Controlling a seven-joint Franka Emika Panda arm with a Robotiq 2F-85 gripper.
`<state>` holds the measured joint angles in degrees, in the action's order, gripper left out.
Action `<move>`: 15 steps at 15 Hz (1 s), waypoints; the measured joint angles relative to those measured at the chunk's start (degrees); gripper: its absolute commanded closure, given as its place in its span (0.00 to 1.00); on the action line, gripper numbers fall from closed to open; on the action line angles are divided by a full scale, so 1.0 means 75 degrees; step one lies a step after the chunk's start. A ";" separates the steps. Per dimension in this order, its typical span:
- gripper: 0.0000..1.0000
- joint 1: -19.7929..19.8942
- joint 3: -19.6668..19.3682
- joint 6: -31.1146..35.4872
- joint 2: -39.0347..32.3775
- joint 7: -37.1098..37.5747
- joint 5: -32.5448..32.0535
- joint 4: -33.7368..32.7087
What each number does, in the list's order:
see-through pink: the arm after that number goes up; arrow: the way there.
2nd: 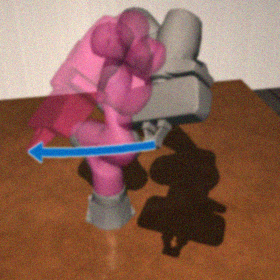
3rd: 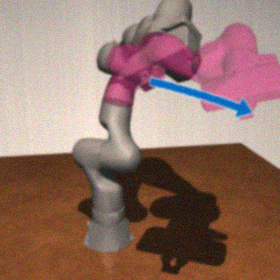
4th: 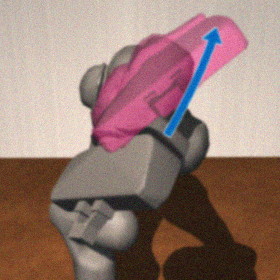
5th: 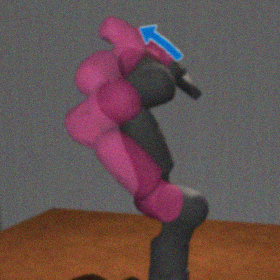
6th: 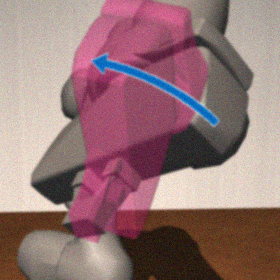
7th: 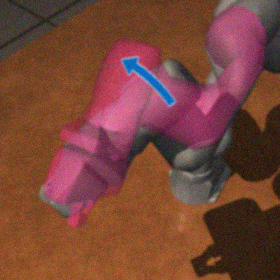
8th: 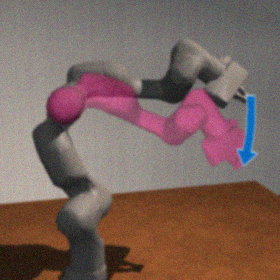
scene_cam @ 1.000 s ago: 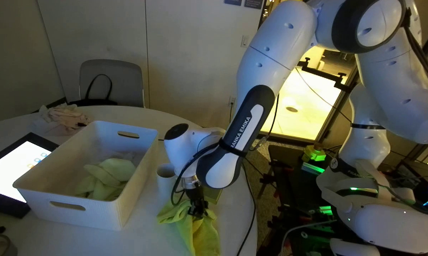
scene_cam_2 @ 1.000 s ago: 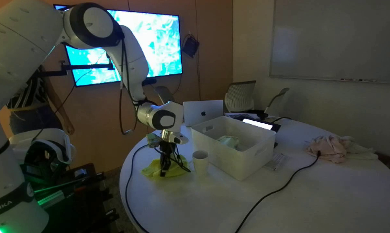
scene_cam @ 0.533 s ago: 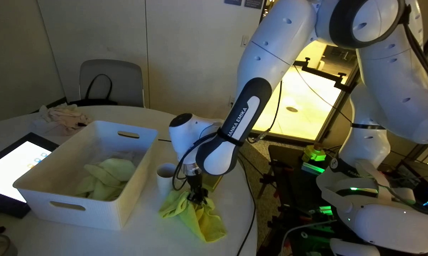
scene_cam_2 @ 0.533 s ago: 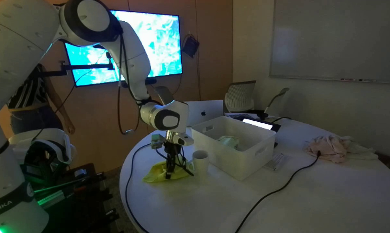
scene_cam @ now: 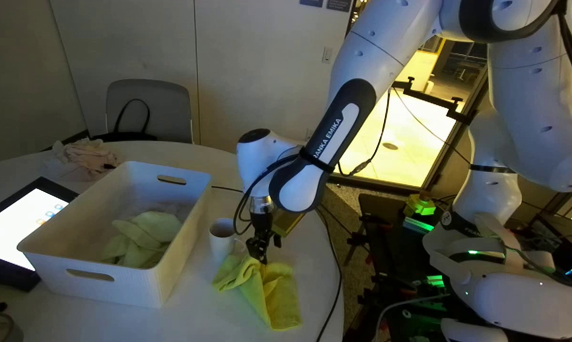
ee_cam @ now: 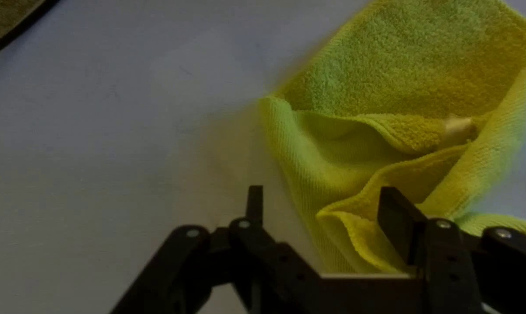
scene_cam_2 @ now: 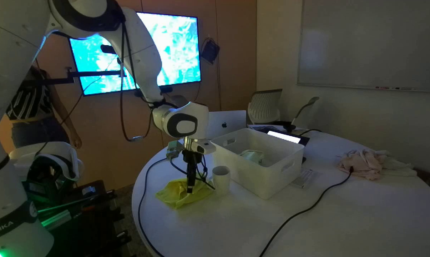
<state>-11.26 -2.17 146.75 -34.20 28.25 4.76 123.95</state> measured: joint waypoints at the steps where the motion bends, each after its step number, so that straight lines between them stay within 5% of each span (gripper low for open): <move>1: 0.00 0.0007 0.0016 0.0120 0.0141 -0.0012 0.0009 0.0098; 14: 0.01 0.0665 0.1097 0.0847 -0.0076 -0.1279 0.1328 -0.0197; 15: 0.23 0.0669 0.1101 0.0890 -0.0156 -0.1305 0.1338 -0.0258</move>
<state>-6.25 6.08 153.43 -35.37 18.46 14.80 122.02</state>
